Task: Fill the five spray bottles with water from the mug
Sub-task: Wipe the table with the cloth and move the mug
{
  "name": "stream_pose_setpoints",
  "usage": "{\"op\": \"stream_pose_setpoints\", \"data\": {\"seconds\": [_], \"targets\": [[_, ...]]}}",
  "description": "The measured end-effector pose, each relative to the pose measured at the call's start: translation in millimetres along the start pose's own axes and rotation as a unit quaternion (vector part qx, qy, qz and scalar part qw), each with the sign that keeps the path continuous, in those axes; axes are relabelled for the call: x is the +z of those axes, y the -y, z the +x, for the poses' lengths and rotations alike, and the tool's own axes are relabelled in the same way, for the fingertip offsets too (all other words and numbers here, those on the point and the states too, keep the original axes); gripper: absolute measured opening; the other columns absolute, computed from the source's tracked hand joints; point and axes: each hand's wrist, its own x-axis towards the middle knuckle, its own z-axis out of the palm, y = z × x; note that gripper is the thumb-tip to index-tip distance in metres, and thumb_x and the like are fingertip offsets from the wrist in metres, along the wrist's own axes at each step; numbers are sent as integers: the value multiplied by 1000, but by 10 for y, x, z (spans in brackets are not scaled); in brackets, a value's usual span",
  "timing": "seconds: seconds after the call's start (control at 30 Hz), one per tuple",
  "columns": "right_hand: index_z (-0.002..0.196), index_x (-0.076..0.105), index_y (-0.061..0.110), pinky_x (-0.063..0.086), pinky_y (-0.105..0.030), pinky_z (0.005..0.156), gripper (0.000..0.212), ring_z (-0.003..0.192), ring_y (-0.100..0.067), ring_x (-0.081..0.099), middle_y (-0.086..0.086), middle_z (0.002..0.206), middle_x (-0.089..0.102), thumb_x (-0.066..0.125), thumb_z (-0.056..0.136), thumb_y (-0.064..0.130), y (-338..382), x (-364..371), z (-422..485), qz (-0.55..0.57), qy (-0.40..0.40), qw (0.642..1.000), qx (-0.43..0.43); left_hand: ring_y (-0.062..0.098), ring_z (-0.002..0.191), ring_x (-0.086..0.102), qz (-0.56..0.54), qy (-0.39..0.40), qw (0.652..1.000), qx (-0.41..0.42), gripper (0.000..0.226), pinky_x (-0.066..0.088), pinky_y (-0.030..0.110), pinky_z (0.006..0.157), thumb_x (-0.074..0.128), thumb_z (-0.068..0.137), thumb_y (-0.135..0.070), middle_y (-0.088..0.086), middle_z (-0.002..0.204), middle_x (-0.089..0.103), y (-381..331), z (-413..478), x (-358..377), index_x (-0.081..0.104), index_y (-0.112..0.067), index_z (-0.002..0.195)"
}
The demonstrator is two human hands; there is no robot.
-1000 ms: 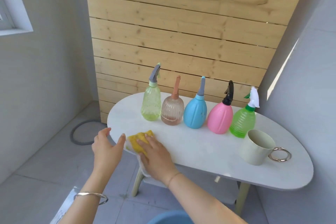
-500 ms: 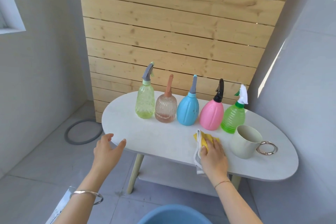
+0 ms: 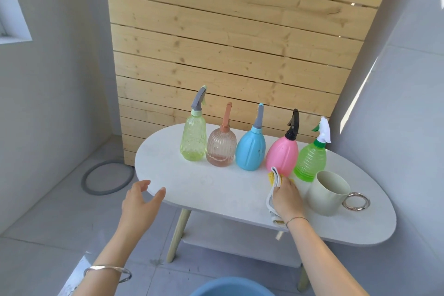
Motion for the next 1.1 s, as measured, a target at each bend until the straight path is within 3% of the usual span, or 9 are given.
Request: {"op": "stream_pose_setpoints", "data": {"seconds": [0.1,0.23,0.37,0.5,0.73,0.9,1.0,1.07,1.1], "targets": [[115,48,2,40,-35,80,22,109,-35,54,-19,118,57,37,97,10,-24,-72,88,-33,13,999,-8,27,139,33,-1,-1,1000,8,53,33,45,107,61,94,-33,5,144,45,-19,-3,36,42,-14,140],[112,50,6,43,-38,81,21,107,-35,53,-18,113,58,40,97,16,-80,-105,66,-1,14,999,-47,27,137,34,-2,2,1000,13,52,34,41,103,62,94,-31,6,142,46,-33,-19,82,43,-13,140],[115,53,12,41,-33,78,31,105,-30,54,-7,112,58,56,86,24,-6,-19,-158,-4,8,995,-103,26,134,37,-1,11,1000,17,48,32,34,94,62,94,-29,6,139,49,-38,-26,142,46,-12,137],[122,52,17,39,-28,84,37,111,-23,54,0,124,57,59,85,18,97,76,-214,14,63,979,-194,18,114,42,-9,16,999,28,46,33,31,90,62,95,-26,6,136,51,-66,-23,206,47,-11,136],[132,53,21,36,-21,95,45,121,-18,52,6,134,55,58,87,19,302,123,-56,32,105,972,-207,17,104,44,-5,33,999,30,44,34,30,87,62,95,-25,6,132,52,-76,-50,301,48,-12,134],[138,49,20,14,-7,105,47,141,-10,31,5,151,39,57,92,21,629,256,-234,25,168,942,-290,16,107,43,-4,44,998,32,47,34,29,88,61,95,-27,7,135,51,-70,4,320,46,-12,137],[141,44,30,9,-24,118,52,145,-8,21,7,155,31,51,93,48,867,363,-345,-5,210,910,-358,15,118,44,14,60,997,47,51,37,31,95,56,97,-32,4,143,47,-66,15,334,41,-16,143],[145,36,34,7,-38,119,69,146,-13,14,6,158,23,27,87,71,878,371,-397,-61,156,936,-310,17,136,38,33,77,994,68,53,35,33,108,51,100,-34,1,150,40,-40,4,314,35,-19,148],[146,33,34,9,-40,119,70,146,-17,14,3,158,22,20,88,70,823,341,-441,-85,120,956,-255,17,141,32,47,86,992,85,54,31,35,113,47,101,-35,-1,154,36,-30,-7,309,32,-20,150]]}}
